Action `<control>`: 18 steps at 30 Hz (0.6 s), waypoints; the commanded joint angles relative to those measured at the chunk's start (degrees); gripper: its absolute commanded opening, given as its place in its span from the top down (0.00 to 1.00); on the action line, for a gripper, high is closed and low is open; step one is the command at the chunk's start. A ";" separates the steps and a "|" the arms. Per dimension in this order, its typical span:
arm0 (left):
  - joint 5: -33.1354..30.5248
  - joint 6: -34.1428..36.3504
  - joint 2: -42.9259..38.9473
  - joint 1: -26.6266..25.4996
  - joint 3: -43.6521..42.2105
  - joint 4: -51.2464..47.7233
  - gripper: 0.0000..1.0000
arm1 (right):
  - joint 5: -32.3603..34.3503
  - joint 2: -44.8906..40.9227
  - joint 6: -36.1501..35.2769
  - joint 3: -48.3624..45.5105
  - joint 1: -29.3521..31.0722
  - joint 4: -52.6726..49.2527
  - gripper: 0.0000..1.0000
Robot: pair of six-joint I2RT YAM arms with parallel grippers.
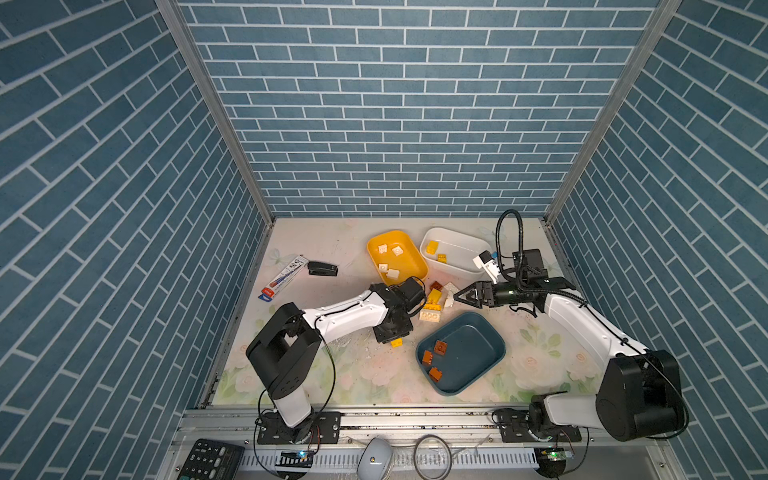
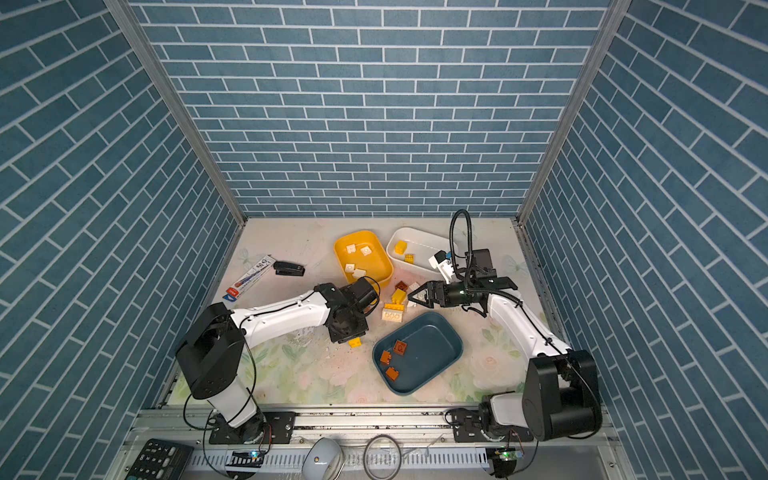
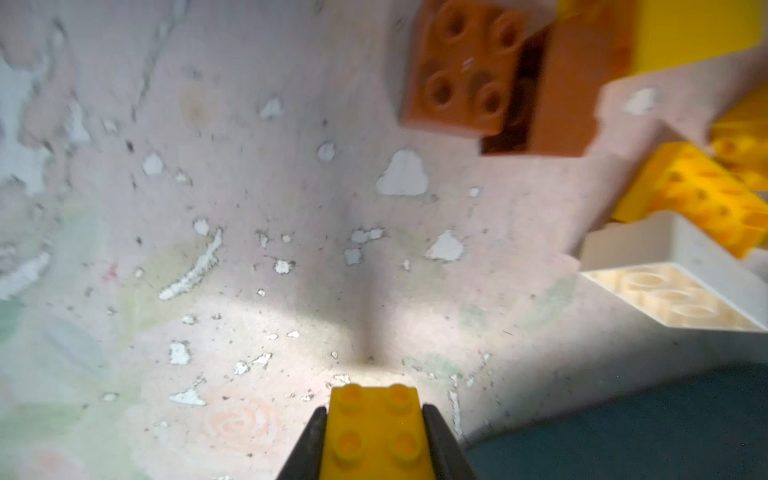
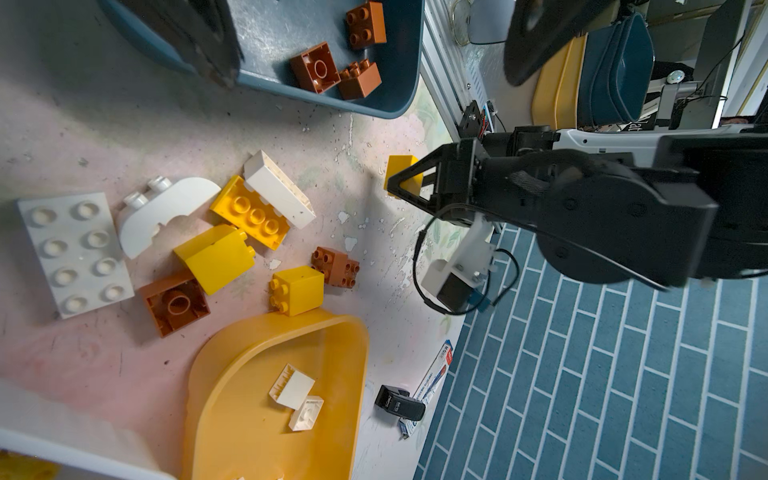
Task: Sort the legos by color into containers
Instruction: 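Carry the yellow brick with the left gripper and drop it into the white tub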
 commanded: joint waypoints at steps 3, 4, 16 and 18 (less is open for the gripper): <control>-3.26 18.78 0.35 2.67 10.89 -7.06 0.76 | -0.69 1.11 -0.21 3.03 -1.27 1.53 0.02; -2.96 21.53 1.68 3.18 13.51 -7.31 0.76 | -0.74 1.33 0.14 3.39 -1.42 1.97 0.02; -1.05 44.13 22.52 7.02 46.13 -4.38 0.75 | 1.75 3.18 1.32 7.37 -4.36 2.36 0.02; -0.61 46.33 26.12 7.34 50.18 -2.97 0.75 | 1.98 3.35 1.47 7.75 -4.96 2.31 0.02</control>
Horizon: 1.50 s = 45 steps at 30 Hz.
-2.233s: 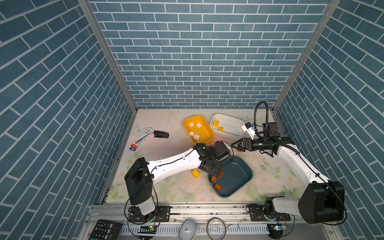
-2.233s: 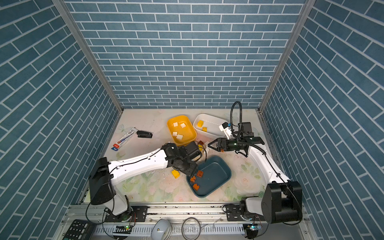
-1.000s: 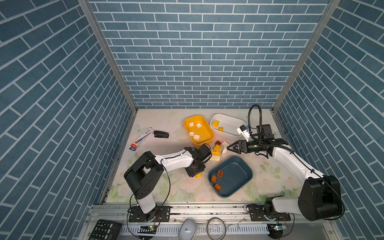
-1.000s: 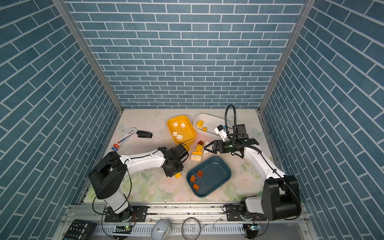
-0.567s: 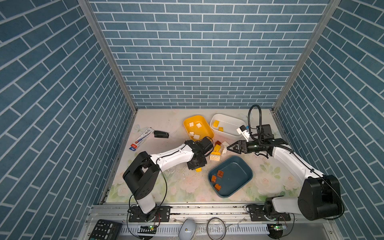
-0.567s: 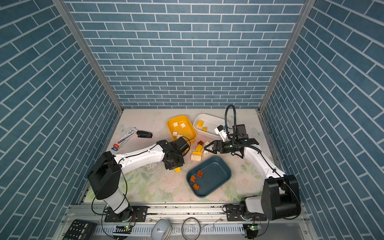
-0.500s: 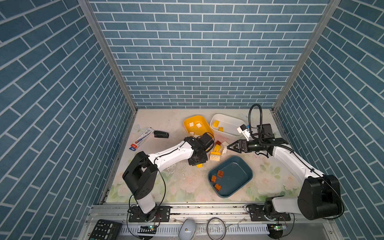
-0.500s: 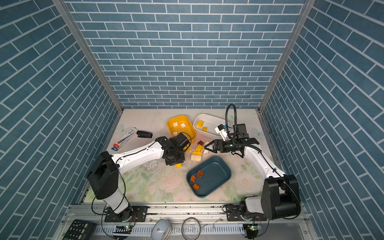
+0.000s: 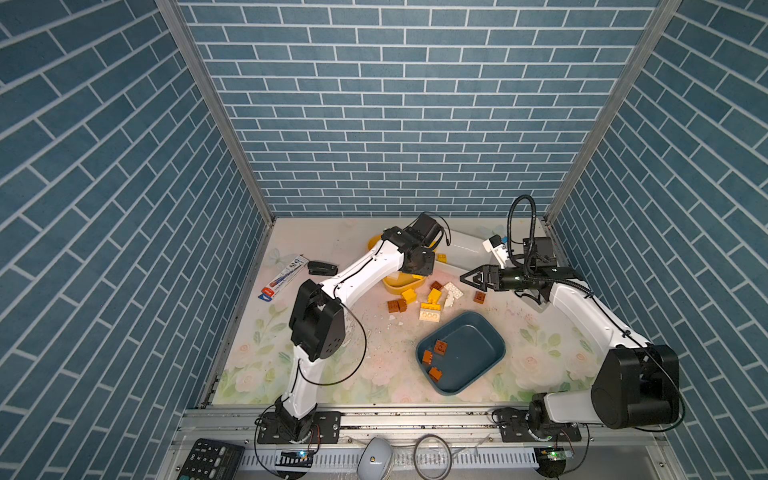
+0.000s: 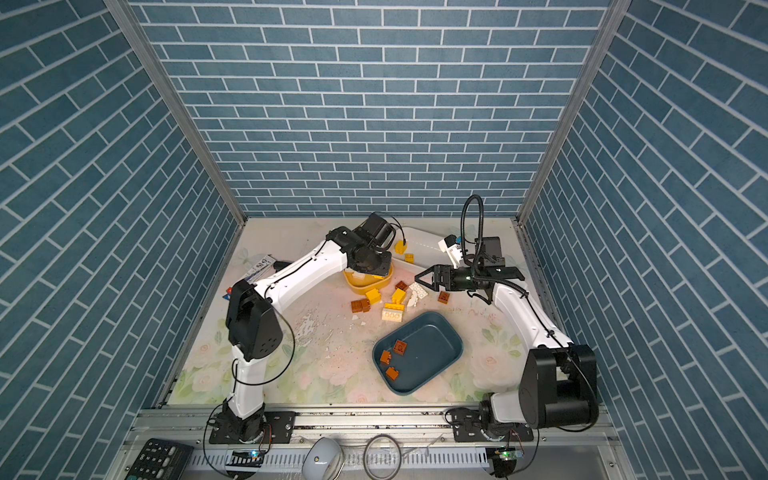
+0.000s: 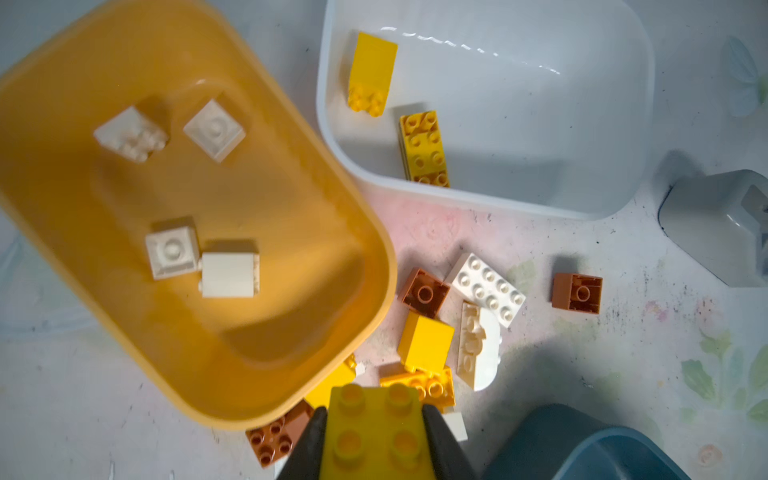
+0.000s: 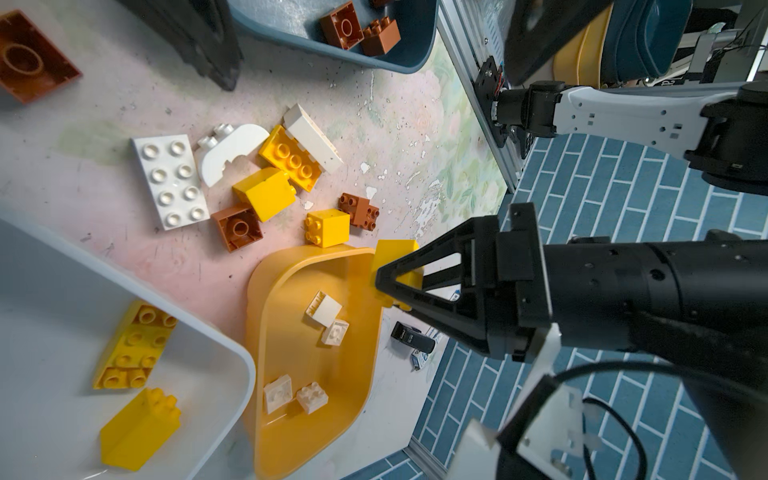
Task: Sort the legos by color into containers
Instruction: 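Carry the yellow brick with the left gripper and drop it into the white tub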
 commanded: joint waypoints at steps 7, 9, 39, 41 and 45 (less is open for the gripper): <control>1.09 10.85 13.65 1.61 15.06 8.82 0.75 | 0.76 1.18 0.82 2.52 -2.53 0.29 0.01; 1.12 11.84 16.55 1.71 17.69 10.77 0.76 | 0.65 1.26 0.87 2.51 -3.09 0.21 0.02; 4.97 14.65 27.04 3.85 28.00 21.45 0.36 | -0.82 0.48 2.62 0.71 -5.26 1.44 0.02; 5.54 15.17 25.23 3.84 27.58 18.86 0.32 | -0.91 0.54 2.63 0.78 -5.26 1.26 0.01; 6.46 16.21 17.97 3.84 21.47 14.40 0.25 | -1.68 0.48 2.48 0.81 -5.26 1.31 0.01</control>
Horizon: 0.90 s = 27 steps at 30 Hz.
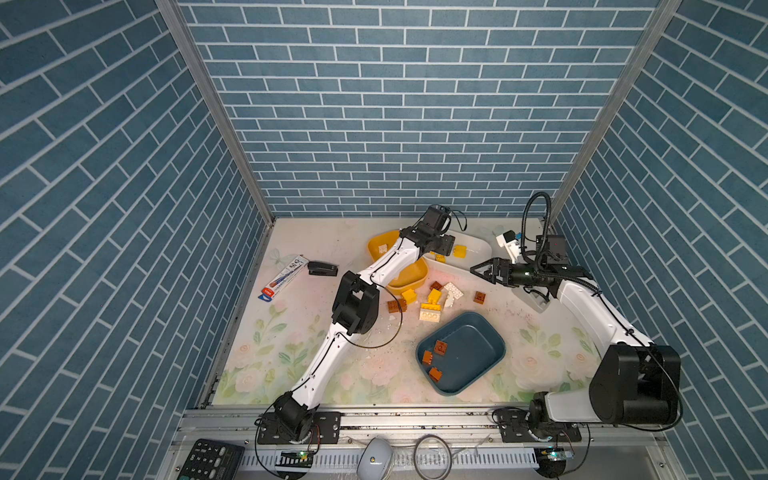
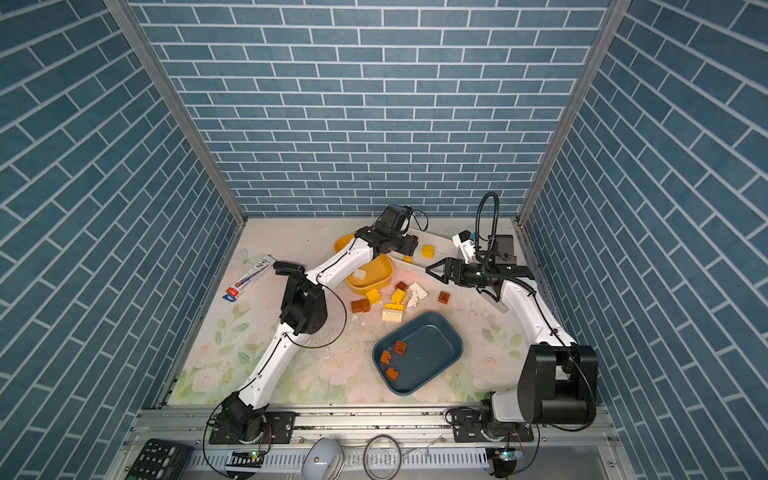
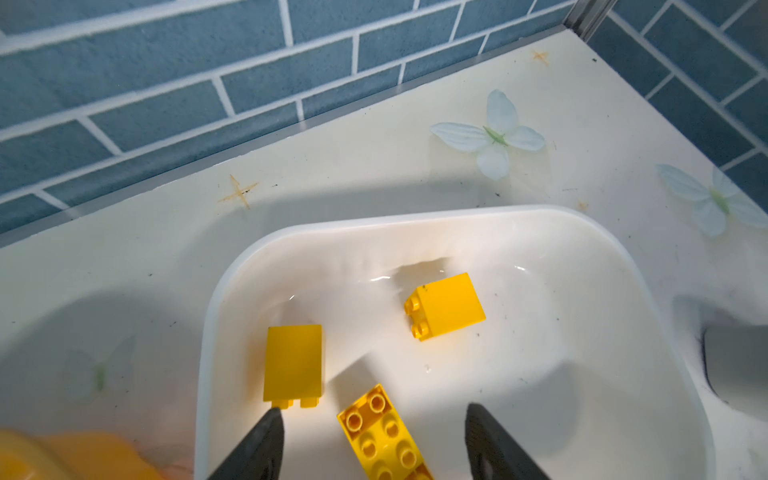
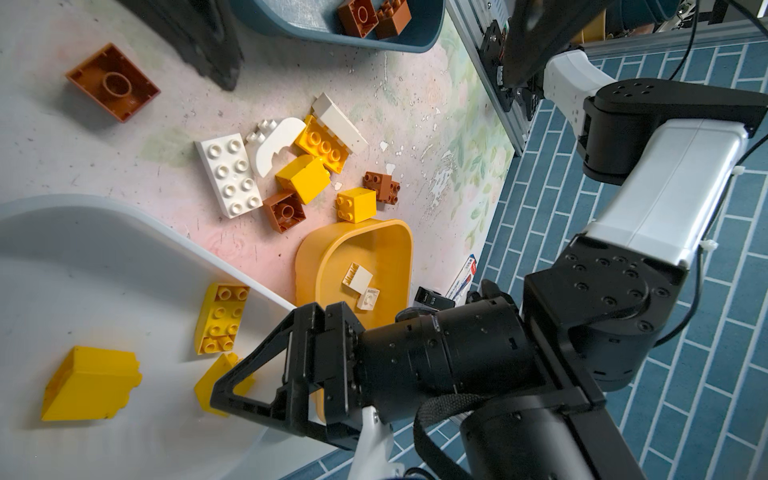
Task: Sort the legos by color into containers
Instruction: 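Carry the yellow brick with the left gripper and drop it into the white tub, then move the left gripper to the loose bricks and grasp a brown brick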
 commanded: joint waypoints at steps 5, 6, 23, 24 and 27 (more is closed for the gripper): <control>3.23 3.19 -20.73 0.11 -19.98 -4.46 0.21 | -2.84 -0.15 0.33 -0.75 -0.13 1.10 0.02; 3.81 4.06 -23.66 0.10 -24.60 -4.28 0.21 | -2.95 -0.24 0.34 -0.86 0.02 1.23 0.01; 2.33 -0.84 -53.45 0.14 -66.38 -5.79 0.29 | -3.33 -1.65 0.25 -3.93 1.47 1.66 0.01; 1.90 -1.68 -54.05 0.23 -68.10 -4.96 0.29 | -3.33 -1.65 0.26 -4.20 1.55 1.76 0.01; -0.70 -6.78 -54.49 0.65 -72.12 -2.31 0.31 | -3.33 -1.56 0.25 -4.69 1.84 1.95 0.02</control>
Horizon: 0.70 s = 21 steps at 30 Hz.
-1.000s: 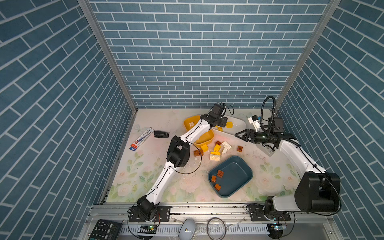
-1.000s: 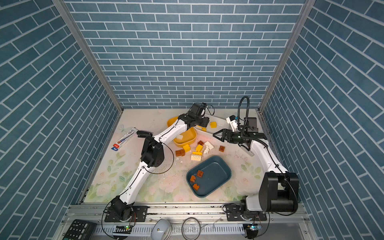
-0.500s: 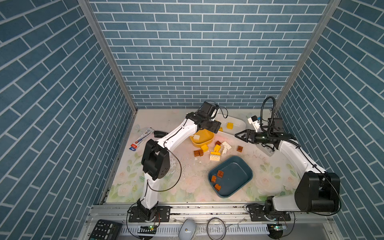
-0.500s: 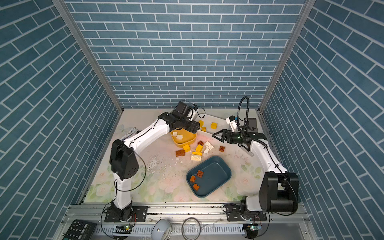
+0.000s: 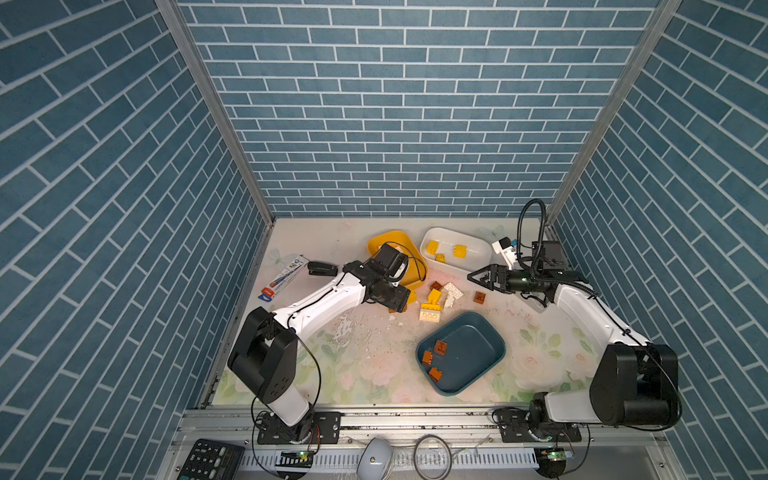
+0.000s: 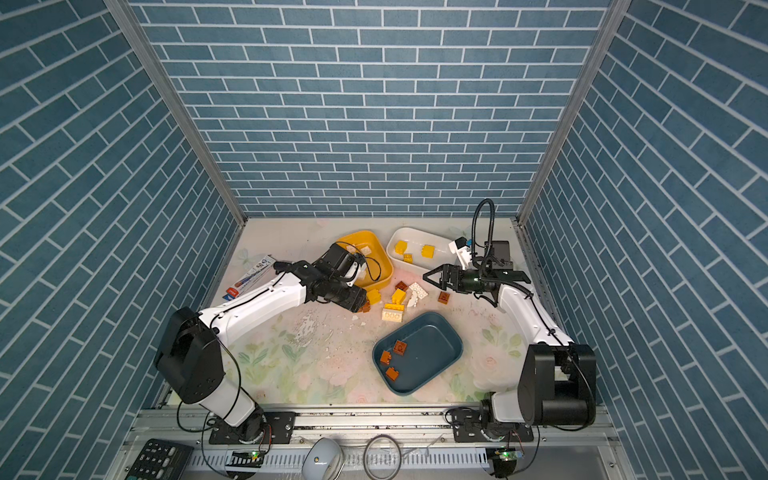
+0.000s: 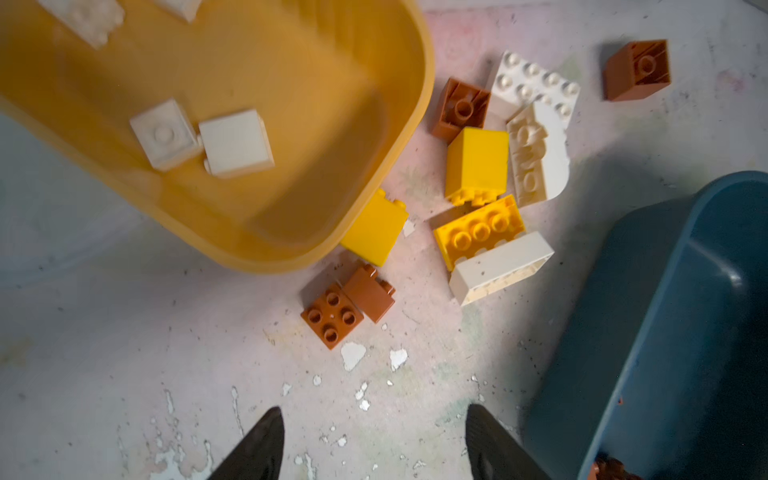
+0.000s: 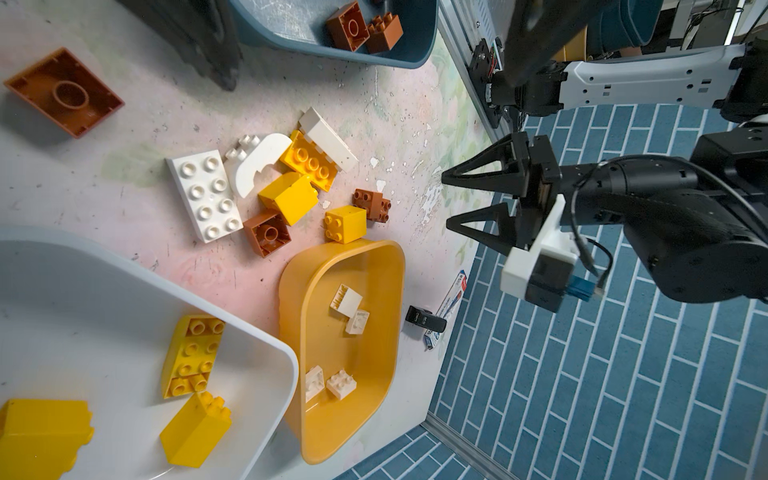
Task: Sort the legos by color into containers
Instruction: 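Move the left gripper to the loose bricks and grasp a brown brick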
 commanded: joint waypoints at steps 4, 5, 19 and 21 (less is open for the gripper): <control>-1.08 -11.18 0.54 0.79 -5.31 7.83 0.34 | -1.19 -1.21 0.35 -1.32 0.74 1.00 0.02; -1.24 -11.97 0.94 0.80 -5.97 9.04 0.35 | -1.18 -1.30 0.34 -1.36 0.73 0.99 0.01; -5.60 -16.58 7.93 1.15 -7.72 13.45 0.51 | -0.92 -2.49 -0.20 -3.12 0.78 0.66 0.02; -5.48 -16.83 9.15 1.19 -7.31 13.66 0.52 | -1.05 -2.11 -0.23 -3.05 0.76 0.85 0.01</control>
